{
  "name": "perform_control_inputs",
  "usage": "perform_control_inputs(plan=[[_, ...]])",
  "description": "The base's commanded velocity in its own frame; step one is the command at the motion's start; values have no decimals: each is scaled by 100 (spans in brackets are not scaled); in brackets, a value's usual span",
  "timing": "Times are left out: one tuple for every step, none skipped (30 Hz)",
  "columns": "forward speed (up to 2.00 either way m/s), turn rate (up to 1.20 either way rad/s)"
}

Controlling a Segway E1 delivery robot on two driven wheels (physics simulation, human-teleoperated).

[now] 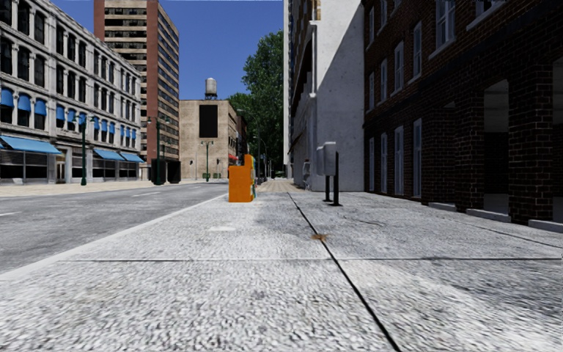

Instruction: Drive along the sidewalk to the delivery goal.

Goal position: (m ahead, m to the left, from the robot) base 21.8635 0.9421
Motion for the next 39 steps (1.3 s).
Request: perform_control_inputs(plan=[[198,0],[198,0],[198,0],[198,0],[198,0],[198,0],[198,0],[198,0],[198,0],[198,0],[198,0],[198,0],[198,0],[198,0],[198,0],[198,0],[198,0],[198,0],[198,0],[198,0],[198,0],[198,0],[198,0],[198,0],[198,0],[198,0],[198,0],[198,0],[198,0],[198,0],[198,0],[198,0],[198,0],[198,0],[198,0],[198,0],[198,0],[198,0],[199,0]])
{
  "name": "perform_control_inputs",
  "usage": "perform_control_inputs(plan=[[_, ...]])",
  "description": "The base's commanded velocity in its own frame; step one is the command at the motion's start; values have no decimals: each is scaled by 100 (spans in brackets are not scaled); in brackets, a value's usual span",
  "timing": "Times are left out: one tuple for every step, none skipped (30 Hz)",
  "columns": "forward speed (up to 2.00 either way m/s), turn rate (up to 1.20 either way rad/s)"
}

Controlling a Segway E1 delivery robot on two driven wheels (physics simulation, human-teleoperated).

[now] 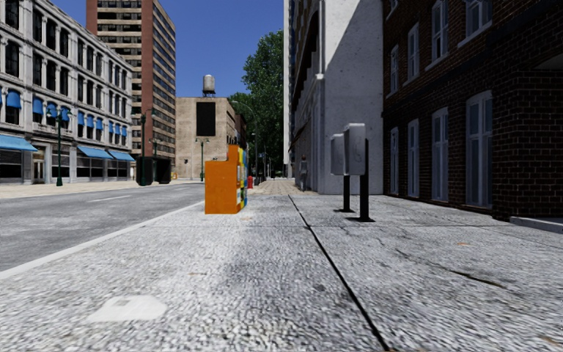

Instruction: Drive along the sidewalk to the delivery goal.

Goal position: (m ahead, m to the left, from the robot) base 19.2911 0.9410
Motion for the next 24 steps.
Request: perform_control_inputs(plan=[[199,0],[199,0],[199,0],[199,0],[199,0],[199,0],[199,0],[199,5],[199,7],[199,8],[199,8],[199,11],[199,18],[199,19],[199,19],[199,19],[199,19],[199,18],[199,8],[199,0],[199,0],[199,0],[199,0],[199,0]])
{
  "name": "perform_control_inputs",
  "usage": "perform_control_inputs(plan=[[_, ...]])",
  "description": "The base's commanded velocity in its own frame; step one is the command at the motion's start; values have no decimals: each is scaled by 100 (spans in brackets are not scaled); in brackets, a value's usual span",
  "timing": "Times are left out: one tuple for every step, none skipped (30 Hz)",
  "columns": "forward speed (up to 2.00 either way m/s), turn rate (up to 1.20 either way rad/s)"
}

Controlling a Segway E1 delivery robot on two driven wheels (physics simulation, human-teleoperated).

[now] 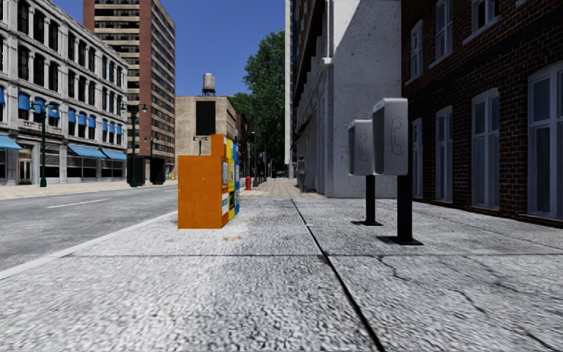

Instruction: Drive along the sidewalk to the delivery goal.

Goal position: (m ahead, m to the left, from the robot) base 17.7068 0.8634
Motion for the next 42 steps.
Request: perform_control_inputs(plan=[[199,0],[199,0],[199,0],[199,0],[199,0],[199,0],[199,0],[199,0],[199,0],[199,0],[199,0],[199,0],[199,0],[199,0],[199,0],[199,0],[199,0],[199,0],[199,0],[199,0],[199,0],[199,0],[199,0],[199,0],[199,0],[199,0],[199,0],[199,13],[199,16],[199,16],[199,17],[199,15],[199,2],[199,0],[199,0],[199,0],[199,0],[199,0],[199,0],[199,0],[199,0],[199,0]])
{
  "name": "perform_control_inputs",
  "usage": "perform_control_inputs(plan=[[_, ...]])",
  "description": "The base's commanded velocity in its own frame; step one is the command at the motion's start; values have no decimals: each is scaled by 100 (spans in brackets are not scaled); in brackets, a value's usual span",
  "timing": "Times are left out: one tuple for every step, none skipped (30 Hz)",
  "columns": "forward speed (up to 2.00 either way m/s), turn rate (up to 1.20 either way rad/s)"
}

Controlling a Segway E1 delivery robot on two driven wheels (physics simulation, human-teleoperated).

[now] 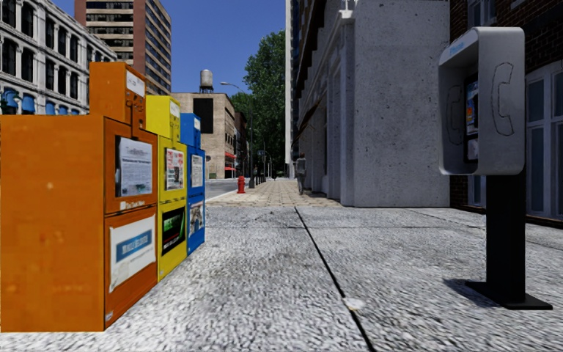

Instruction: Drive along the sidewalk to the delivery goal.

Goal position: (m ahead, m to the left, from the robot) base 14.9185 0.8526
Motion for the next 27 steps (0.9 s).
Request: perform_control_inputs(plan=[[199,0],[199,0],[199,0],[199,0],[199,0],[199,0],[199,0],[199,0],[199,0],[199,0],[199,0],[199,0],[199,0],[199,0],[199,0],[199,0],[199,0],[199,0],[199,0],[199,0],[199,0],[199,0],[199,0],[199,0],[199,0],[199,0],[199,0]])
